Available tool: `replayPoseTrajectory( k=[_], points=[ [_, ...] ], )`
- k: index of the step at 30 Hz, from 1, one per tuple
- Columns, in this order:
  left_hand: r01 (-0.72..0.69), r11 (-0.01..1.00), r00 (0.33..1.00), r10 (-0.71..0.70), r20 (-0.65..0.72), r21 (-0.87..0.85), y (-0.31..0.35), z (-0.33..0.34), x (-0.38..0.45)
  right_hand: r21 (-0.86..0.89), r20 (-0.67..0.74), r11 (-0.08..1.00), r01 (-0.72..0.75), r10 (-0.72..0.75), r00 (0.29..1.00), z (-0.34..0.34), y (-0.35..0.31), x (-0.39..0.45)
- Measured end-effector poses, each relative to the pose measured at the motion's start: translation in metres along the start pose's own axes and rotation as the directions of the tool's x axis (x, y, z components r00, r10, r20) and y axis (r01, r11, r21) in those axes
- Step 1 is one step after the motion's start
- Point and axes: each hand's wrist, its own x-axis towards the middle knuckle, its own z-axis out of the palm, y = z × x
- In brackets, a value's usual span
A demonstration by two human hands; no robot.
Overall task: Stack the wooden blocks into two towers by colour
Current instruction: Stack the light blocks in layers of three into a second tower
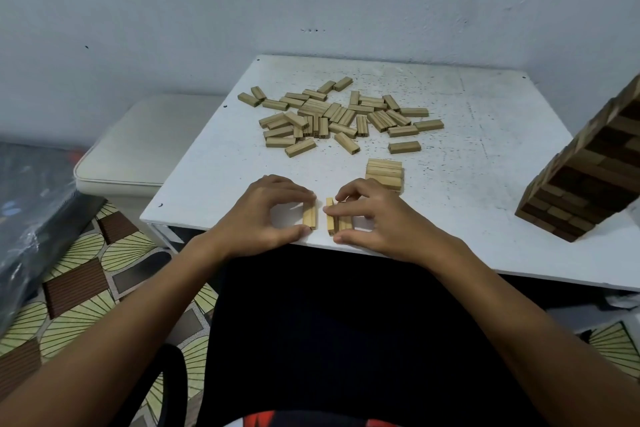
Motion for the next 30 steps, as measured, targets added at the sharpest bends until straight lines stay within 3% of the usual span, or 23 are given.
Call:
replayPoseTrajectory(
  k=[6, 11, 17, 25, 30],
  points=[
    [0.086, 0.996, 0.996, -0.086, -0.001, -0.038, 0.001, -0.005, -0.006, -0.106, 0.074, 0.994, 0.025, -0.017, 0.997, 0.002, -0.006, 0.005],
    [0.107, 0.992, 0.994, -0.107, 0.009, -0.073, 0.007, -0.009, -0.009, 0.059, 0.048, 0.996, -0.066, 0.063, 0.997, -0.006, -0.008, 0.002],
    [0.097, 0.992, 0.995, -0.095, 0.022, -0.077, 0.01, -0.003, -0.008, 0.14, 0.019, 0.985, -0.102, 0.101, 0.995, -0.008, -0.007, 0.001],
    [0.165, 0.986, 0.985, -0.163, 0.057, -0.025, 0.006, 0.0, -0.006, 0.162, -0.001, 0.98, -0.117, 0.118, 0.993, -0.006, -0.009, 0.001],
    [0.135, 0.989, 0.989, -0.131, 0.064, -0.063, 0.018, 0.006, -0.002, 0.145, 0.027, 0.976, -0.161, 0.158, 0.987, -0.012, -0.008, 0.001]
  ],
)
